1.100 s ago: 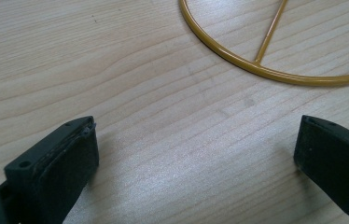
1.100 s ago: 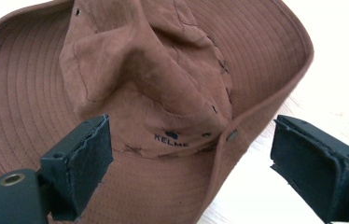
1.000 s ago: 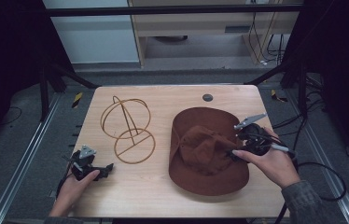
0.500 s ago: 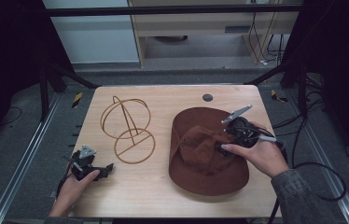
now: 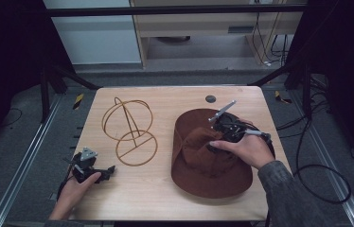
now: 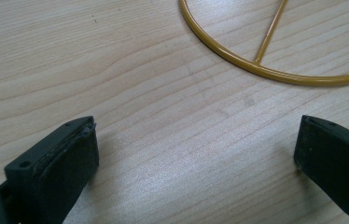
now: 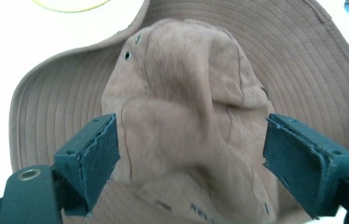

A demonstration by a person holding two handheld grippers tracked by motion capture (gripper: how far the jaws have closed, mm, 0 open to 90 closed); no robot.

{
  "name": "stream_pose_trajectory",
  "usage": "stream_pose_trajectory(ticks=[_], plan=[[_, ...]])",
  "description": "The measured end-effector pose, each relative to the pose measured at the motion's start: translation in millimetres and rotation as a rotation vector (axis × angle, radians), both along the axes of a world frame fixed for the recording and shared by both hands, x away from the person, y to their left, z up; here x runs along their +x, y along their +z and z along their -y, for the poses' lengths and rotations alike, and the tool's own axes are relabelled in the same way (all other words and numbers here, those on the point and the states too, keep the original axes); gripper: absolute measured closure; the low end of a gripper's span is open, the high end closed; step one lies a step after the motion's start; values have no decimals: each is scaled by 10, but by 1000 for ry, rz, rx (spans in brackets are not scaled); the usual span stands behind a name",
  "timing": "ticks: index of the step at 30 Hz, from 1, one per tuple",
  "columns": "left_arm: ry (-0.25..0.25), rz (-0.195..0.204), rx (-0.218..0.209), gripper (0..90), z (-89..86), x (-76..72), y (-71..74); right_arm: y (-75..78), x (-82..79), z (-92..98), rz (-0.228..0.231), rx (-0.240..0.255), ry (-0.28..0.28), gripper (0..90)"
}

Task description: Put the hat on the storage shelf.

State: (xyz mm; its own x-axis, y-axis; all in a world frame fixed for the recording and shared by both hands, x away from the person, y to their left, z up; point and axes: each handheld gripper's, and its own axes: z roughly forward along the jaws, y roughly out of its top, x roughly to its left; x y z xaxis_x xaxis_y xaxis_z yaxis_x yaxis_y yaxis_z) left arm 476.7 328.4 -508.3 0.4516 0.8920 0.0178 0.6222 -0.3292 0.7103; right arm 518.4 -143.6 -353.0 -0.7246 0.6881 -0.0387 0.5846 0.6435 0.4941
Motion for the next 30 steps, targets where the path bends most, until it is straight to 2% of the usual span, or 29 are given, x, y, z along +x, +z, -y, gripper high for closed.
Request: stream_pose_trajectory(ticks=[3,10,14,25,30], plan=[[1,0,-3,0,2,-4,-1,-66,93,-65,-25,-4,0,189],[1,0,-4,0,2,-4,-1,-191,219,-188,-51,-25,12,227],[1,0,-3,0,2,-4,-1,-278,253,-183,-68,-21,8,250],[1,0,-3,0,2,-4,-1,-361,256,-121,-79,-13,-6,309],[1,0,-3,0,2,-4,-1,-424,252,-85,-83,-9,2,391]])
